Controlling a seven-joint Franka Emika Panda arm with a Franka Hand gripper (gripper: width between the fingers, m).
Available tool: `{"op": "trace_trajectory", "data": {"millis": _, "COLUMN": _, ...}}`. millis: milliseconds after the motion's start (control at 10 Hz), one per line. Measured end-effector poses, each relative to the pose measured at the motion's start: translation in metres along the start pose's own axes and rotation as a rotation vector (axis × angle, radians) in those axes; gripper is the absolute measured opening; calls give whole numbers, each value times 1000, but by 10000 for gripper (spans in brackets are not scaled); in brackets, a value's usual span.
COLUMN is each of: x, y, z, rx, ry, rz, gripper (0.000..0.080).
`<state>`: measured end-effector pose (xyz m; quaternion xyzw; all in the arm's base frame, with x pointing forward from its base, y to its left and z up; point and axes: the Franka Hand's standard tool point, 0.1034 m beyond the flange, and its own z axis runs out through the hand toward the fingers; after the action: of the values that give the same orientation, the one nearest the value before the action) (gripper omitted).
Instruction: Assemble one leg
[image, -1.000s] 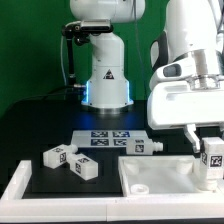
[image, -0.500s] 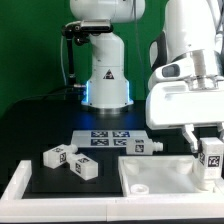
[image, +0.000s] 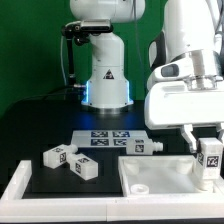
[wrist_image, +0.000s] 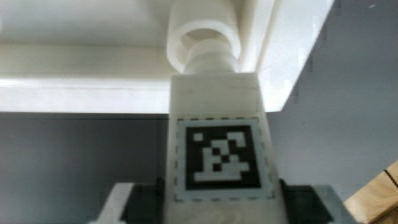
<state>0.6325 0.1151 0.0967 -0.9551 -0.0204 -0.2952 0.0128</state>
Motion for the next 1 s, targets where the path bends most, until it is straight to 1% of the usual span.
{"op": "trace_trajectory", "data": {"millis": 200, "x": 1, "y": -1, "z": -2, "rx": 1, "ry": -3, "rz": 3, "gripper": 287}}
{"op": "trace_trajectory", "data": {"millis": 400, "x": 2, "y": 1, "z": -4, "rx": -1, "ry": 0, "rz": -5, "gripper": 287}}
{"op": "trace_trajectory", "data": {"millis": 600, "x": -1, "y": 9, "z": -2, "rx": -9, "ry": -6, "rz": -9, "gripper": 287}}
{"op": "trace_trajectory", "data": {"millis": 1000, "x": -1, "y": 9, "z": 0, "rx": -10, "ry": 11, "rz": -11, "gripper": 287}}
